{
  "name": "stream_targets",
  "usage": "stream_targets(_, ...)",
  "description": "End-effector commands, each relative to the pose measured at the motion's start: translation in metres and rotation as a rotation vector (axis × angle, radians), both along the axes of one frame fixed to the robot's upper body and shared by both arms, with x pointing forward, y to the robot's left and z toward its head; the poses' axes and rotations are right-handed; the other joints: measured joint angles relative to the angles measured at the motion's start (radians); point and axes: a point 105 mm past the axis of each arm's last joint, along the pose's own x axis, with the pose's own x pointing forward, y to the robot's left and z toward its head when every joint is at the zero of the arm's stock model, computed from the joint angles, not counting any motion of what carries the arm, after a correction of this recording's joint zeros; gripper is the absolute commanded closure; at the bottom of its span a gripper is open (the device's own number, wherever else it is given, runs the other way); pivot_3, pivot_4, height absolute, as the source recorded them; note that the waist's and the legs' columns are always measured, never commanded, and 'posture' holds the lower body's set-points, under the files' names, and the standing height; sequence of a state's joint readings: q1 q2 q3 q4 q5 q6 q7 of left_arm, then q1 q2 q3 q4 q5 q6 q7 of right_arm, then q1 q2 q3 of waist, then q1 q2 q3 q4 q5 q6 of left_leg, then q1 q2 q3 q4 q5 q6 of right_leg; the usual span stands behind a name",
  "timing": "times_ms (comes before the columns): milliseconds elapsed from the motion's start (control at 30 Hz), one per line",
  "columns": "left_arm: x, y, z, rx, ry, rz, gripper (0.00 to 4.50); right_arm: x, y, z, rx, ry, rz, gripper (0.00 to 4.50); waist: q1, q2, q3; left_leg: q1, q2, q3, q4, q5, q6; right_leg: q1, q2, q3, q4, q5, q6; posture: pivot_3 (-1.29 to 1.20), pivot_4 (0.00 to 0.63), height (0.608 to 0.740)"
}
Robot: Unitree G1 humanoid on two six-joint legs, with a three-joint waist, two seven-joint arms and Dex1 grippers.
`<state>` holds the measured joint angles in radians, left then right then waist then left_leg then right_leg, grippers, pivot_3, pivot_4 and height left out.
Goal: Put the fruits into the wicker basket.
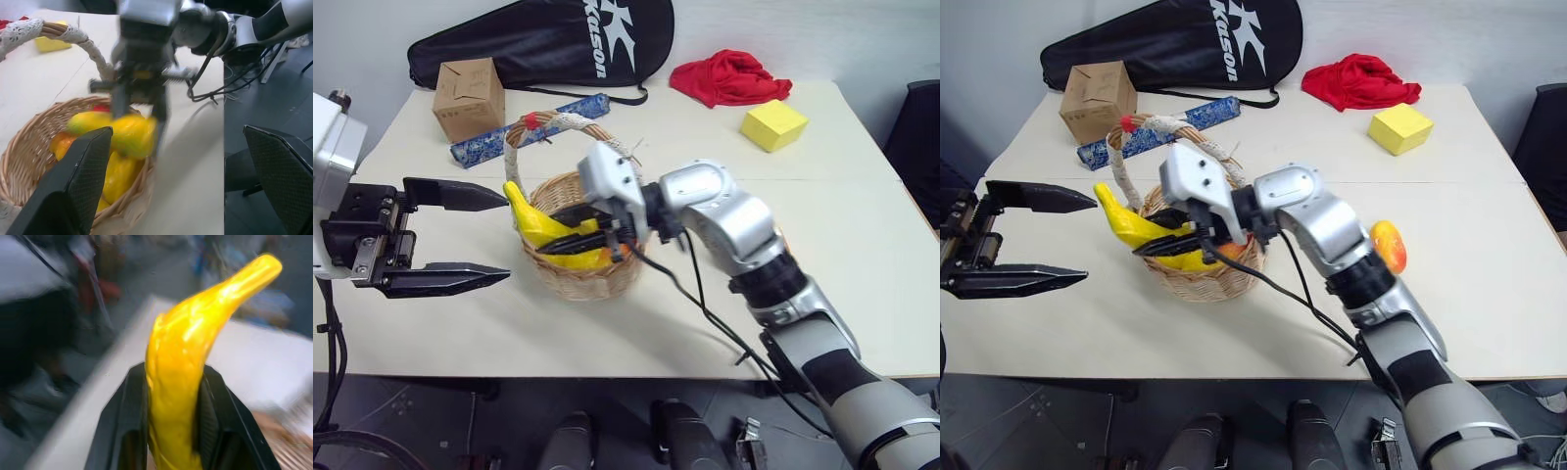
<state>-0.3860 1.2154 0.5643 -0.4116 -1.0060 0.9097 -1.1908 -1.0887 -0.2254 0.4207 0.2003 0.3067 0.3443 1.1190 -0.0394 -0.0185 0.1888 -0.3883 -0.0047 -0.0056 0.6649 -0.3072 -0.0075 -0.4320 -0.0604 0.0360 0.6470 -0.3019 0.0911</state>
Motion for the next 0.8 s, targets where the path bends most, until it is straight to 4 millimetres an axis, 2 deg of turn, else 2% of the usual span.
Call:
stream_targets(33, -0.007, -0.002, 0.008, 0.006, -0.05, -0.002, 0.0, 0.009, 0.004, 0.015, 0.049, -0.077, -0.053, 2.28, -0.001, 0.0, 0.0, 0.0, 0.0, 0.0, 0.0, 0.001, -0.002, 0.0, 0.0, 0.0, 0.0, 0.0, 0.0, 0.0, 0.15, 0.74)
stream_targets(133, -0.008, -0.002, 0.007, 0.007, -0.05, 0.001, 0.0, -0.003, -0.005, 0.024, 0.076, -0.019, 0.003, 1.25, -0.002, 0.0, 0.0, -0.001, 0.0, 0.0, 0.0, 0.001, -0.002, 0.0, 0.0, 0.0, 0.0, 0.0, 0.0, 0.0, 0.15, 0.74)
stream_targets(200, -0.007, -0.002, 0.007, 0.004, -0.05, -0.004, 0.0, -0.029, -0.025, 0.033, 0.092, 0.101, 0.132, 0.55, 0.001, 0.0, 0.0, -0.001, 0.0, 0.0, 0.0, 0.001, -0.002, 0.0, 0.0, 0.0, 0.001, 0.0, 0.0, 0.0, 0.15, 0.74)
stream_targets(300, -0.004, -0.004, 0.008, -0.005, -0.049, -0.021, 0.0, -0.054, -0.055, 0.042, 0.083, 0.232, 0.234, 0.55, 0.011, 0.0, 0.0, -0.002, 0.0, -0.004, -0.001, -0.001, 0.002, 0.002, -0.001, -0.003, -0.001, 0.0, 0.0, 0.0, 0.15, 0.74)
stream_targets(367, 0.0, -0.006, 0.007, -0.009, -0.05, -0.038, 0.0, -0.057, -0.073, 0.048, 0.084, 0.281, 0.207, 0.55, 0.01, 0.0, 0.0, -0.002, 0.0, -0.004, -0.001, -0.002, 0.002, 0.003, -0.001, -0.004, -0.002, 0.0, 0.0, 0.0, 0.15, 0.74)
stream_targets(533, 0.004, -0.016, 0.008, -0.029, -0.045, -0.108, 0.0, -0.039, -0.121, 0.054, 0.108, 0.343, -0.058, 0.55, 0.011, 0.0, 0.0, -0.001, 0.0, -0.004, -0.001, -0.001, 0.002, 0.003, -0.001, -0.003, -0.004, 0.0, -0.001, 0.0, 0.15, 0.74)
stream_targets(600, 0.005, -0.022, 0.006, -0.036, -0.041, -0.141, 0.0, -0.026, -0.148, 0.045, 0.094, 0.333, -0.24, 0.17, 0.011, 0.0, 0.0, 0.0, 0.0, -0.004, -0.001, -0.001, 0.001, 0.003, -0.001, -0.003, -0.003, -0.001, -0.001, 0.0, 0.15, 0.74)
stream_targets(633, 0.006, -0.025, 0.005, -0.041, -0.04, -0.155, 0.0, -0.019, -0.161, 0.039, 0.087, 0.329, -0.333, 0.02, 0.012, 0.0, 0.0, 0.0, 0.0, -0.004, -0.001, -0.001, 0.001, 0.003, -0.001, -0.003, -0.003, -0.001, -0.001, 0.0, 0.15, 0.74)
stream_targets(700, 0.008, -0.031, 0.003, -0.056, -0.038, -0.18, 0.0, -0.006, -0.185, 0.026, 0.081, 0.311, -0.515, 0.02, 0.012, 0.0, 0.0, 0.0, 0.0, -0.003, -0.001, -0.001, 0.002, 0.003, -0.001, -0.003, -0.003, -0.001, -0.001, 0.0, 0.15, 0.74)
stream_targets(800, 0.013, -0.043, -0.003, -0.065, -0.037, -0.221, 0.0, 0.025, -0.226, -0.012, 0.042, 0.243, -0.888, 0.02, 0.012, 0.0, 0.0, 0.0, -0.001, -0.002, -0.001, -0.001, 0.002, 0.003, -0.001, -0.001, -0.003, -0.001, -0.001, 0.0, 0.15, 0.74)
